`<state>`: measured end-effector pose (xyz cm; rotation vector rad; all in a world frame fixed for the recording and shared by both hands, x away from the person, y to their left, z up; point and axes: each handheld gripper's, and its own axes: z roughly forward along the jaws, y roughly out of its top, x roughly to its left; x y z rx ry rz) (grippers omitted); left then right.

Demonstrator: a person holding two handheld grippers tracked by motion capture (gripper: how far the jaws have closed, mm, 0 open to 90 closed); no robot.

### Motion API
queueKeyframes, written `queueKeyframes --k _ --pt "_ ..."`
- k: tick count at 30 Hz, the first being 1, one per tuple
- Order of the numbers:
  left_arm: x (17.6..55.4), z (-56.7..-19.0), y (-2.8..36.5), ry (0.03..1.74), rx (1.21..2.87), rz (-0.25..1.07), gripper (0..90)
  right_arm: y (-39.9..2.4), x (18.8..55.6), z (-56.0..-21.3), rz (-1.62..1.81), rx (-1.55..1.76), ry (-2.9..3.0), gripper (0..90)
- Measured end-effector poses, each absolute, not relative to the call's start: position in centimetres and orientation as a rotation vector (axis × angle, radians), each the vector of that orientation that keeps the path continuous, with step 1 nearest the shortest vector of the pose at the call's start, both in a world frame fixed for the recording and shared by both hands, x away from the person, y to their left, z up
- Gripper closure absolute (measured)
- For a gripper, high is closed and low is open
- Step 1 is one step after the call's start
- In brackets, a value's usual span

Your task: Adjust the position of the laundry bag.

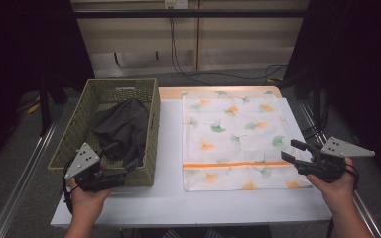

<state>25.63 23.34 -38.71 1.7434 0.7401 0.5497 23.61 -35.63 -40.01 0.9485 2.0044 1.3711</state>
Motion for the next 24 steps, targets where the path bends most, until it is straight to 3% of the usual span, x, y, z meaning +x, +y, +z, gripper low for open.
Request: queueKeyframes --k 6,24 --pt "25.1 -37.7 21.7 0.689 1.754 0.571 17.9 -35.7 23.7 -39.7 1.362 0.948 2.002 43.1" --pt "26.2 -35.8 15.2 0.584 1.813 0.449 16.2 -35.5 23.9 -39.7 1.389 0.961 2.004 46.4"
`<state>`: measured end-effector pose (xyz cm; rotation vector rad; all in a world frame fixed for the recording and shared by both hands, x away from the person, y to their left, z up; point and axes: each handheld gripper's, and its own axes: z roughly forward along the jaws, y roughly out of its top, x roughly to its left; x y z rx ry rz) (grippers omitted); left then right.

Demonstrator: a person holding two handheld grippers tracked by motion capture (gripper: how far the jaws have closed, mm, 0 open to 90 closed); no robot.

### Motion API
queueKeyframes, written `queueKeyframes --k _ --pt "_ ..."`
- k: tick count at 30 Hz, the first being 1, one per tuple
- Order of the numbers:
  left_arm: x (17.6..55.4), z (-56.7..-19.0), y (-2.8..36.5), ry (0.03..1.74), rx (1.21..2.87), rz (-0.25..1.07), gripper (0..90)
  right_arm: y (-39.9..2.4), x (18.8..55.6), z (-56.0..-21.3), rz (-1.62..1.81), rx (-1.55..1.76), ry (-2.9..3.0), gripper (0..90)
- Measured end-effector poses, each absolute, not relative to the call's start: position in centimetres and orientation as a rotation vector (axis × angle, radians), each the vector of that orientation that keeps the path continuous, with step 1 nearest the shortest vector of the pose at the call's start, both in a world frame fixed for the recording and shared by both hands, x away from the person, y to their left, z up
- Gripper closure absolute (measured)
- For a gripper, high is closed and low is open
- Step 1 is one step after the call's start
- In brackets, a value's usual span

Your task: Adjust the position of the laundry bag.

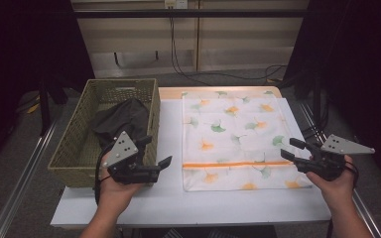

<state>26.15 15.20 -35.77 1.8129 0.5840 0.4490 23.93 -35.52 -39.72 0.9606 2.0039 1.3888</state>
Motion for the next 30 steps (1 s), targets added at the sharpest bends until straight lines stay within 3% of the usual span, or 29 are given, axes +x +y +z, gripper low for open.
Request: queueKeyframes --k 17,30 --pt "26.4 -36.6 10.4 0.484 1.836 0.396 15.1 -36.2 23.6 -39.9 1.411 0.944 1.978 46.7" --pt "27.3 -40.5 8.3 0.577 1.992 0.255 18.7 -36.0 23.6 -40.2 1.388 0.966 1.991 41.3"
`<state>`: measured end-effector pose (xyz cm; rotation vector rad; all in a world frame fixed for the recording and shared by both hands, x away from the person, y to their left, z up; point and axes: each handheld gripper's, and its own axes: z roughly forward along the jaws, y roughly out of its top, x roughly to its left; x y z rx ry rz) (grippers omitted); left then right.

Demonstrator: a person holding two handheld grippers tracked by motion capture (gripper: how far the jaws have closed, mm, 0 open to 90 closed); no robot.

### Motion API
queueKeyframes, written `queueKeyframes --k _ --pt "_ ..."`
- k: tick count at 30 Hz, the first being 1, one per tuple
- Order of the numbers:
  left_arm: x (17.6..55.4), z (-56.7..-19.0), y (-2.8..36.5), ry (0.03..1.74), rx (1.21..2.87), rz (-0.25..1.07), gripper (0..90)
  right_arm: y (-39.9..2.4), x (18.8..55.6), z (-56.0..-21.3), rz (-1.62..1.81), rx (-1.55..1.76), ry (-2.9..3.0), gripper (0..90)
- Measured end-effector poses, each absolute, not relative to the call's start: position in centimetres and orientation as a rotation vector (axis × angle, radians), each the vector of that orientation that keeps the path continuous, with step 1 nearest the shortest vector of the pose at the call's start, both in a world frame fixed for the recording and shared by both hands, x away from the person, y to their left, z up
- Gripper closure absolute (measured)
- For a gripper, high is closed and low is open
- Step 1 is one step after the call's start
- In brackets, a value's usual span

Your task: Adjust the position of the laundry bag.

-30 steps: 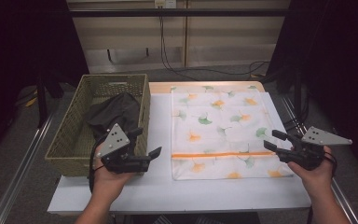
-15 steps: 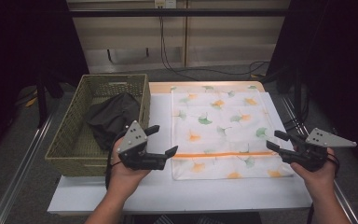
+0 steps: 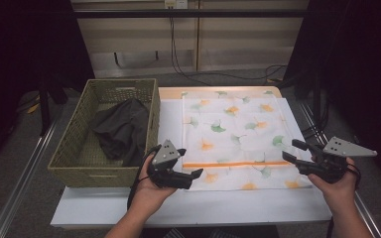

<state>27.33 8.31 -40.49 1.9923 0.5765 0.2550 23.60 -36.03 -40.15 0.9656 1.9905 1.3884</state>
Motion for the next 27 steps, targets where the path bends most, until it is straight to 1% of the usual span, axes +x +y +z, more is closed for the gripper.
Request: queueKeyframes --k 1,5,7,11,14,19,21,24,27 --pt "27.3 -41.2 8.2 0.592 2.032 0.248 19.0 -36.1 23.6 -40.2 1.392 0.966 1.996 41.2" --pt "27.4 -42.1 7.9 0.600 2.064 0.221 20.7 -36.0 23.6 -40.2 1.394 0.967 2.002 40.5" --pt "27.9 -42.9 7.8 0.616 2.088 0.168 21.4 -36.0 23.6 -40.2 1.392 0.972 2.002 40.3" --pt "28.1 -43.3 7.7 0.638 2.119 0.130 22.3 -36.0 23.5 -40.3 1.395 0.975 2.006 40.0" --pt "27.8 -43.6 7.7 0.640 2.148 0.159 23.1 -36.1 23.5 -40.4 1.396 0.985 2.006 40.0" --pt "27.6 -44.7 8.0 0.651 2.205 0.155 23.1 -36.1 23.5 -40.6 1.376 0.984 2.014 40.0" --pt "27.3 -45.0 8.0 0.663 2.196 0.175 23.6 -36.0 23.6 -40.7 1.375 0.983 2.014 40.0" --pt "27.4 -45.8 8.1 0.678 2.235 0.150 23.6 -36.0 23.5 -40.7 1.371 0.976 2.020 40.0" --pt "27.4 -46.1 8.0 0.704 2.255 0.152 23.4 -36.0 23.5 -40.6 1.371 0.978 2.015 39.9"
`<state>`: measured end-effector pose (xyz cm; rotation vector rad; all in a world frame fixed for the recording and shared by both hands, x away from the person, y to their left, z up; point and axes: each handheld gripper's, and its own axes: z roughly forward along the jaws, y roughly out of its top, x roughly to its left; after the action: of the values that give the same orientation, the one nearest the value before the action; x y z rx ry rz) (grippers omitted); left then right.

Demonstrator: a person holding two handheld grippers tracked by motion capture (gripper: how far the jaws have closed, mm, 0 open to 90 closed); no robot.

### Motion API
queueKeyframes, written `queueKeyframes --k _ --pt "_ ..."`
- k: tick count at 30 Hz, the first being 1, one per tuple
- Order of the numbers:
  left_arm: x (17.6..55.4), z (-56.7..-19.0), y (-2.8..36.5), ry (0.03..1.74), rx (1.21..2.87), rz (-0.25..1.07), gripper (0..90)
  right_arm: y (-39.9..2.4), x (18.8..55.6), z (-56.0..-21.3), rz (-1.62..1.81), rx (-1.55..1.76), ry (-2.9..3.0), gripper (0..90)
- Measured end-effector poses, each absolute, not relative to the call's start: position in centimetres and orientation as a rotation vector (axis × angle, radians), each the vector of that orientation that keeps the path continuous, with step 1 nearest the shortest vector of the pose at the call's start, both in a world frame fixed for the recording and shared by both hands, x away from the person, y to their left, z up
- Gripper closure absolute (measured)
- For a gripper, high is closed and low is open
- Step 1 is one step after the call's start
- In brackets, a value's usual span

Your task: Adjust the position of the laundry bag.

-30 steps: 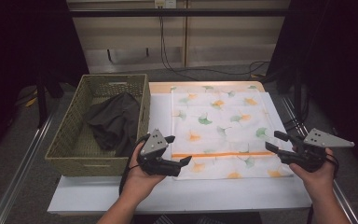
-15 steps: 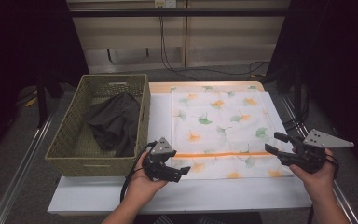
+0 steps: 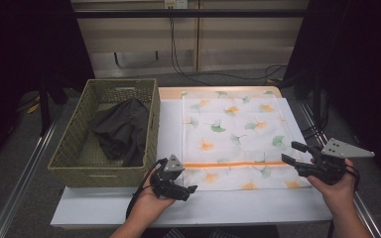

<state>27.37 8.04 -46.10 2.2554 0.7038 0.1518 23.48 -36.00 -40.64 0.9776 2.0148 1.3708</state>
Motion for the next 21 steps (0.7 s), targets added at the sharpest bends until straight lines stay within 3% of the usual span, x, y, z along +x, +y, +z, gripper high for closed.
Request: queueKeyframes --k 12,14,16,17,18,19,21 --pt "27.51 -47.20 7.34 0.686 2.364 0.139 25.2 -36.04 23.44 -40.74 1.377 0.982 2.024 39.9" --pt "27.32 -47.10 7.22 0.683 2.382 0.173 33.3 -36.05 23.47 -40.79 1.375 0.982 2.024 39.8" --pt "27.35 -47.04 7.30 0.695 2.380 0.194 35.9 -36.02 23.48 -40.80 1.376 0.983 2.023 39.8" --pt "27.47 -46.92 7.47 0.697 2.378 0.182 50.7 -35.97 23.47 -40.80 1.377 0.986 2.022 39.8" --pt "27.48 -46.94 7.53 0.710 2.356 0.190 50.7 -35.97 23.47 -40.80 1.377 0.986 2.022 39.8" --pt "27.59 -46.75 7.76 0.704 2.376 0.175 67.6 -35.98 23.50 -40.82 1.370 0.980 2.026 39.8" --pt "27.64 -46.81 7.77 0.706 2.362 0.165 72.0 -35.93 23.51 -40.84 1.369 0.984 2.023 39.8"
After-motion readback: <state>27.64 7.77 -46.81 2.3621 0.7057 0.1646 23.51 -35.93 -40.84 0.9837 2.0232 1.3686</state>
